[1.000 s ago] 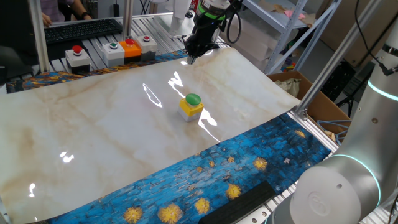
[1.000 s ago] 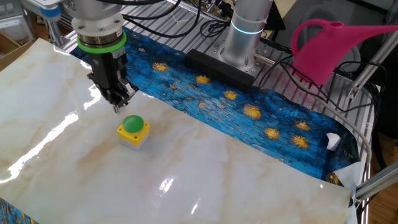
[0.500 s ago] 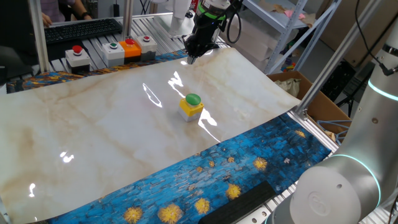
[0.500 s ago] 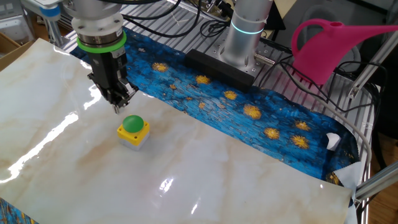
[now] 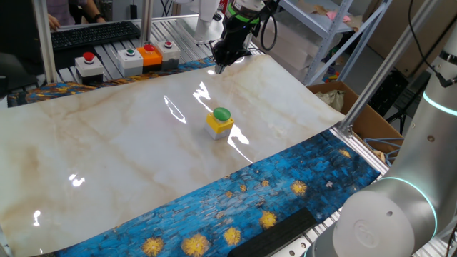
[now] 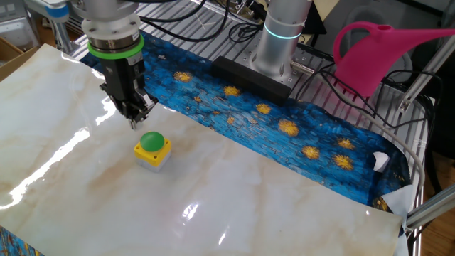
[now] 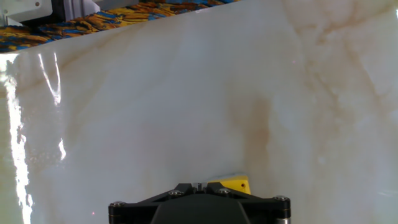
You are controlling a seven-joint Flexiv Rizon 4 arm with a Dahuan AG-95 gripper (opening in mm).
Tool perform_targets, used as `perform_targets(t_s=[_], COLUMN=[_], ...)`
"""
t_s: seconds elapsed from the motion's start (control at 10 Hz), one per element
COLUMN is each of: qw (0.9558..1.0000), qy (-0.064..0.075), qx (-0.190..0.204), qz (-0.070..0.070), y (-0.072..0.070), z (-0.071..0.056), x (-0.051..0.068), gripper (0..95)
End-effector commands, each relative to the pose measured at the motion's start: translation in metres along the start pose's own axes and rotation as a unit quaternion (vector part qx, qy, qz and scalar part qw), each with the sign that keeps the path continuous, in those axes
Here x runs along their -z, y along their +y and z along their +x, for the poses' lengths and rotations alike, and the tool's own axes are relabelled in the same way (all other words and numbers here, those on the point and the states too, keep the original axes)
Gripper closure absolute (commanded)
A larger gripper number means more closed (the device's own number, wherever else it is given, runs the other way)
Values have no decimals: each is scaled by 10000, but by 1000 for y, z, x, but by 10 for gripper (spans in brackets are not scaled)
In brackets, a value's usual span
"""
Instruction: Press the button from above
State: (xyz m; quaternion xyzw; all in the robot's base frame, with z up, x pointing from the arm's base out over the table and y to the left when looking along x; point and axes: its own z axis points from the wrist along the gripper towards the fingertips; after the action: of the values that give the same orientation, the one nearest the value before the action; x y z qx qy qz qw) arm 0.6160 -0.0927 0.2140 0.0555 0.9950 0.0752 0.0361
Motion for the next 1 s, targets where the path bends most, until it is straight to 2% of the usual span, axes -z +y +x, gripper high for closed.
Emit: perform_targets(t_s=[0.1,0.5,0.8,0.9,1.0], qw=[9998,9997,9995,9995,9990], qy=[127,142,319,317,296], qx=[73,119,-20,46,145], qz=[-137,-143,-56,22,295], y=[1,1,1,0,0], z=[-2,-2,-2,-2,-2], x=[0,0,1,1,1], gripper=[950,950,950,950,950])
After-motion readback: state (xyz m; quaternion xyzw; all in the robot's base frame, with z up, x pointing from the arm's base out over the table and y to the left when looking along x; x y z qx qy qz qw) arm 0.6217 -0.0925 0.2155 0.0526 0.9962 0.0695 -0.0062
